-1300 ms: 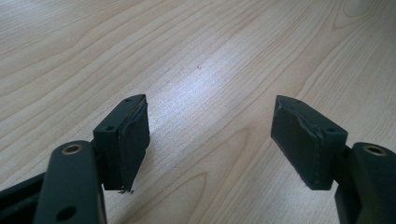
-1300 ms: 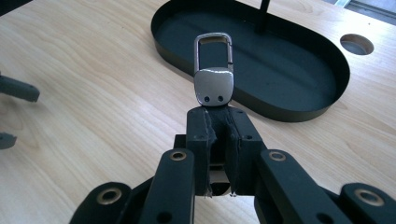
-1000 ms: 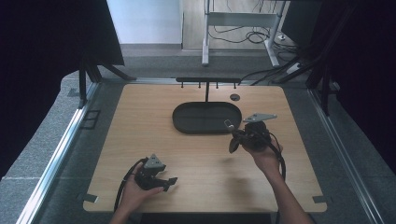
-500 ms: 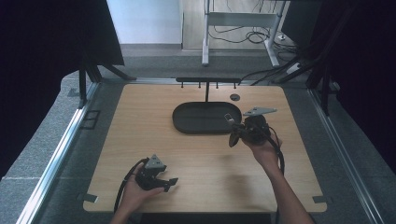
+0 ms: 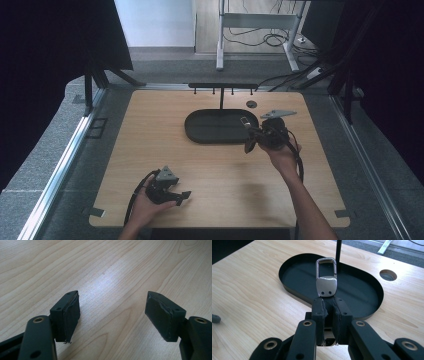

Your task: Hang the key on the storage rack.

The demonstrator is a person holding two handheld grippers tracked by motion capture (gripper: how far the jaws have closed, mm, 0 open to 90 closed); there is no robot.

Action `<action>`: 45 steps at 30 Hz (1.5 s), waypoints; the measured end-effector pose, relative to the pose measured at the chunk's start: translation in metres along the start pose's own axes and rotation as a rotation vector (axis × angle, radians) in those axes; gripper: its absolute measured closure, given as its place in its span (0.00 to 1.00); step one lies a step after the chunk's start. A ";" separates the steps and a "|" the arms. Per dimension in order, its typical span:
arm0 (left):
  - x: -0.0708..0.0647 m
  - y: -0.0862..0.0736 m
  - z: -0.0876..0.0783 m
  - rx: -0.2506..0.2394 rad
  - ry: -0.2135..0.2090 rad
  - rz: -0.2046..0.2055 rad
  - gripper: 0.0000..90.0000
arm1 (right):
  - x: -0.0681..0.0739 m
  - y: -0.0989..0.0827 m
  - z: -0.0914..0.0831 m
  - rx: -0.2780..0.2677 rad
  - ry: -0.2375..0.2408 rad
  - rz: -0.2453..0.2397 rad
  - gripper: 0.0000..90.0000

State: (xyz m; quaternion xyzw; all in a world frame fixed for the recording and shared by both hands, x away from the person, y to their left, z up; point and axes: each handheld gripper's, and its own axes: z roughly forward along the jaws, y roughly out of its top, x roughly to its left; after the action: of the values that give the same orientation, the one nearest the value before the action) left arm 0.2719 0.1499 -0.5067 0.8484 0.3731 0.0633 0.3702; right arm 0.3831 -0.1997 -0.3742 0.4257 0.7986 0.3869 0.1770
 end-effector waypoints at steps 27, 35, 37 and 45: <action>0.001 0.000 -0.004 -0.011 -0.001 -0.006 0.32 | -0.021 0.016 0.008 -0.041 -0.039 0.054 0.90; 0.002 0.000 -0.004 -0.012 0.001 -0.008 0.32 | -0.029 0.022 0.018 -0.039 -0.058 0.066 0.90; 0.003 0.000 -0.004 -0.015 -0.001 -0.010 0.32 | -0.030 0.024 0.020 -0.041 -0.065 0.069 0.90; 0.005 -0.001 -0.005 -0.017 -0.001 -0.020 0.32 | -0.036 0.030 0.027 -0.066 -0.088 0.082 0.90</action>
State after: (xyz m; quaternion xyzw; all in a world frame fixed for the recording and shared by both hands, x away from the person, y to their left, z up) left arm 0.2729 0.1568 -0.5048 0.8414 0.3809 0.0625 0.3783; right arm 0.4366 -0.2062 -0.3705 0.4688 0.7588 0.4006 0.2098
